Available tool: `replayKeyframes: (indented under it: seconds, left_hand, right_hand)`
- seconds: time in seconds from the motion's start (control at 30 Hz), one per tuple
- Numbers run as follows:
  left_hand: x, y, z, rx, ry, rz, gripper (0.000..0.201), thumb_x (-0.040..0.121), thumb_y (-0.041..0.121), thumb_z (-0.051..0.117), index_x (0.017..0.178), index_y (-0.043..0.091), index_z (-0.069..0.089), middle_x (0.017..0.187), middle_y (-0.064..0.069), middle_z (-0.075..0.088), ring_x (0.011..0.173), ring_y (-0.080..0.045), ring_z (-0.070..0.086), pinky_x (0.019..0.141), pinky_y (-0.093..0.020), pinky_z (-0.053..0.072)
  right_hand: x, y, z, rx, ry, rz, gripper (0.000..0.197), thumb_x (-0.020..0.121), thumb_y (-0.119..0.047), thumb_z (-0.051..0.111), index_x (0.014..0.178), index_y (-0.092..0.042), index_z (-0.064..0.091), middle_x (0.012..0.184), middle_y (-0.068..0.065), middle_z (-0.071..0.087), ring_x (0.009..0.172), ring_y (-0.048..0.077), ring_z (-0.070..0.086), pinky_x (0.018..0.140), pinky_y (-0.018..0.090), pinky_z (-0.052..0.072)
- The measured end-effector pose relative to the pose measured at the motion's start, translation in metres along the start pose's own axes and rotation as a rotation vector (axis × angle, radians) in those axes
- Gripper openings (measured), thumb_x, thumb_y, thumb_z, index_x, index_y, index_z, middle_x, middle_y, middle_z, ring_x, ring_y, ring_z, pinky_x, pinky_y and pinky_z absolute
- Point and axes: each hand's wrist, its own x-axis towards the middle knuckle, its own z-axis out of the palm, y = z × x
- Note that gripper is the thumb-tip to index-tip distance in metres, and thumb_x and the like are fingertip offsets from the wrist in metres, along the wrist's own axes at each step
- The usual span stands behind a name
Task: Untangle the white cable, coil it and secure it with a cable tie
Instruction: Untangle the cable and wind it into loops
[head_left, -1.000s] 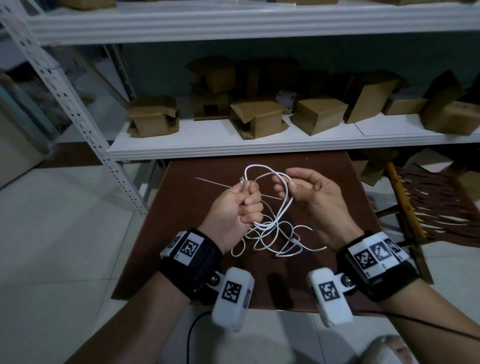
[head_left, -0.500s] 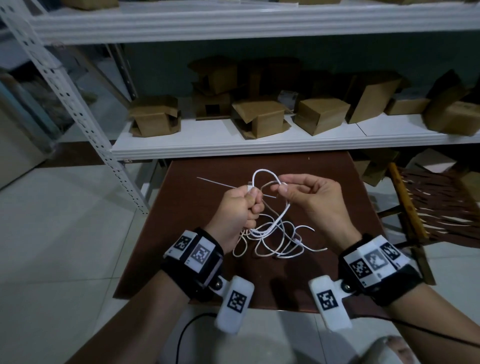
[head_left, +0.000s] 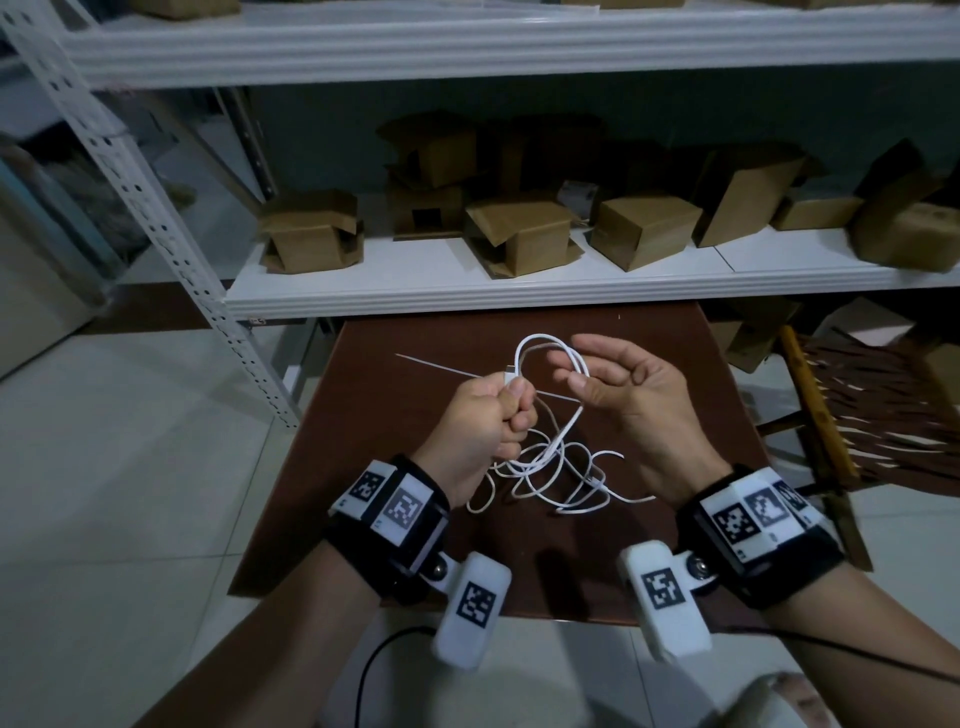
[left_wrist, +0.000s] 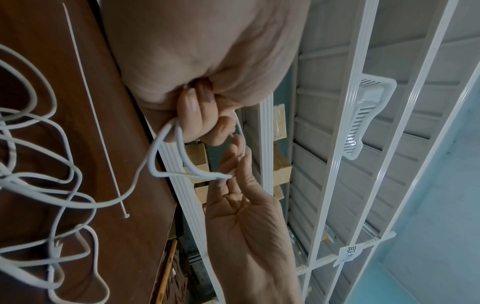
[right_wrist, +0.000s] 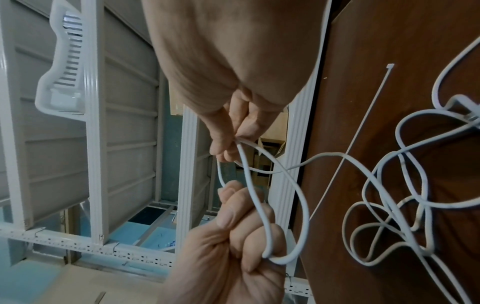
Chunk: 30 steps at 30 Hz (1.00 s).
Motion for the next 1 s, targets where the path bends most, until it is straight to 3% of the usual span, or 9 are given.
replayKeyframes:
  seconds: [0.2,0.4,0.5,0.6,0.67,0.73,0.87,0.93,1.0]
  left_hand:
    - [0.001,0.000,0.000,-0.036,0.041,0.011,0.035,0.116,0.018,0.034,0.084,0.013,0.047,0.062,0.003,0.043,0.042,0.001,0.026,0.038,-0.013,0.021]
    - [0.000,-0.001,0.003,0.058,0.043,0.009,0.035,0.115,0.018,0.036,0.083,0.013,0.049,0.075,-0.003,0.051,0.041,0.001,0.027,0.039,-0.013,0.021]
    - [0.000,-0.002,0.004,0.111,0.062,0.035,0.036,0.115,0.017,0.036,0.082,0.013,0.049,0.078,0.000,0.048,0.042,0.001,0.029,0.040,-0.013,0.024]
    - [0.000,-0.004,0.006,0.187,0.111,0.074,0.036,0.115,0.017,0.039,0.081,0.015,0.050,0.075,0.001,0.043,0.048,-0.001,0.040,0.042,-0.012,0.027]
    - [0.002,-0.005,0.007,0.231,0.170,0.125,0.038,0.114,0.013,0.041,0.078,0.012,0.053,0.088,-0.008,0.048,0.055,-0.008,0.052,0.042,-0.010,0.031]
    - [0.004,-0.008,0.006,0.264,0.227,0.207,0.041,0.112,0.008,0.044,0.073,0.009,0.056,0.114,-0.016,0.045,0.064,-0.018,0.060,0.047,-0.008,0.042]
    - [0.003,-0.011,0.004,0.325,0.201,0.278,0.042,0.110,0.003,0.047,0.070,0.008,0.060,0.133,-0.010,0.036,0.083,-0.033,0.065,0.065,-0.014,0.055]
    - [0.003,-0.012,0.004,0.348,0.194,0.310,0.042,0.109,0.003,0.049,0.070,0.008,0.062,0.138,-0.009,0.038,0.087,-0.035,0.067,0.068,-0.017,0.057]
    - [0.003,-0.013,0.003,0.344,0.185,0.345,0.043,0.109,0.002,0.050,0.069,0.008,0.064,0.142,-0.009,0.041,0.084,-0.027,0.069,0.070,-0.022,0.060]
  right_hand:
    - [-0.002,0.001,0.001,0.014,-0.027,0.001,0.039,0.088,0.018,0.063,0.125,0.005,0.062,0.115,0.025,0.075,0.084,0.021,0.077,0.079,0.028,0.064]
    - [-0.003,0.000,0.003,0.026,-0.027,-0.025,0.038,0.089,0.014,0.063,0.125,0.004,0.062,0.112,0.023,0.077,0.077,0.015,0.074,0.075,0.022,0.062]
    - [-0.003,-0.002,0.003,0.016,-0.027,-0.017,0.032,0.093,0.010,0.061,0.125,0.004,0.063,0.111,0.022,0.077,0.073,0.013,0.070,0.071,0.019,0.059]
    - [-0.004,-0.003,0.002,0.001,-0.020,-0.010,0.028,0.094,0.010,0.061,0.120,0.003,0.066,0.110,0.021,0.078,0.068,0.012,0.067,0.069,0.019,0.058]
    - [-0.005,-0.003,0.003,-0.005,-0.024,-0.010,0.026,0.093,0.010,0.061,0.118,0.002,0.067,0.110,0.021,0.078,0.068,0.013,0.067,0.069,0.020,0.059]
    - [-0.006,-0.002,0.004,-0.015,-0.033,-0.009,0.026,0.092,0.009,0.062,0.116,0.002,0.068,0.109,0.021,0.078,0.068,0.013,0.067,0.070,0.019,0.059]
    - [-0.007,-0.002,0.005,-0.007,-0.055,0.006,0.026,0.091,0.010,0.062,0.116,0.002,0.068,0.107,0.021,0.078,0.066,0.013,0.068,0.068,0.020,0.059]
    - [-0.007,-0.002,0.005,0.002,-0.064,0.014,0.026,0.092,0.011,0.061,0.115,0.002,0.068,0.106,0.020,0.078,0.065,0.013,0.067,0.065,0.019,0.059]
    - [-0.007,-0.003,0.006,0.010,-0.070,0.021,0.026,0.093,0.013,0.059,0.115,0.003,0.068,0.104,0.020,0.078,0.063,0.013,0.067,0.063,0.019,0.058]
